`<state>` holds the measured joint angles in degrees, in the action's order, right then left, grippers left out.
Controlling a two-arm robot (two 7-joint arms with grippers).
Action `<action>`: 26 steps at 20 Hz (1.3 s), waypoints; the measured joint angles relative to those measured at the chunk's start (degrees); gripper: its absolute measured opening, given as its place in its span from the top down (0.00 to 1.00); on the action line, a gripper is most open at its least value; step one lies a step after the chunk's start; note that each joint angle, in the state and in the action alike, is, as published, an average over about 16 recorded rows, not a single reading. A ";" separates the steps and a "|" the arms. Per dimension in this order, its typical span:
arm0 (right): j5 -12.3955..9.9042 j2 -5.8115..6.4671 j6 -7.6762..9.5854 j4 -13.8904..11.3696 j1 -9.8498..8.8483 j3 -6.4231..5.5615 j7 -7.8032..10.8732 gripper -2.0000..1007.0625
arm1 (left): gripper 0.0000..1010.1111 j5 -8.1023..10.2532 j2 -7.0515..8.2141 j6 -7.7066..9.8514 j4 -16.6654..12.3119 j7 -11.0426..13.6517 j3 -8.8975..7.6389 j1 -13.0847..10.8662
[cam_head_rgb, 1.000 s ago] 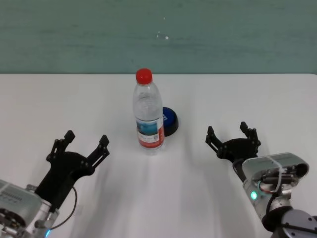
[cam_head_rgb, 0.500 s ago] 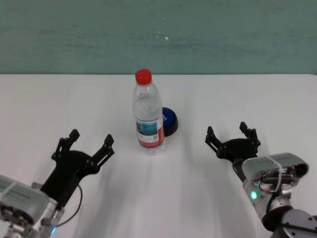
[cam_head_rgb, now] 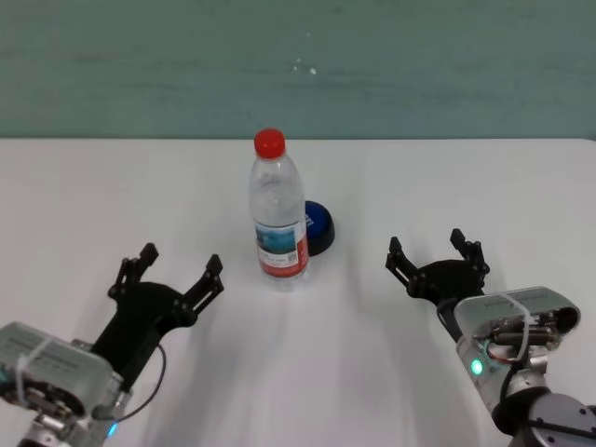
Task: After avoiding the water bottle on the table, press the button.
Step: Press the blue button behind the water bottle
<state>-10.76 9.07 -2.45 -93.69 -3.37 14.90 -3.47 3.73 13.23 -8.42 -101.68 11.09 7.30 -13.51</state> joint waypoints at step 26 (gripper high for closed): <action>0.00 0.00 0.00 0.00 0.00 0.00 0.00 0.00 | 0.00 -4.86 0.21 -1.24 2.34 -0.02 2.38 2.44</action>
<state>-10.77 9.07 -2.45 -93.69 -3.36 14.90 -3.47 -1.12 13.44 -9.66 -99.35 11.07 9.69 -11.08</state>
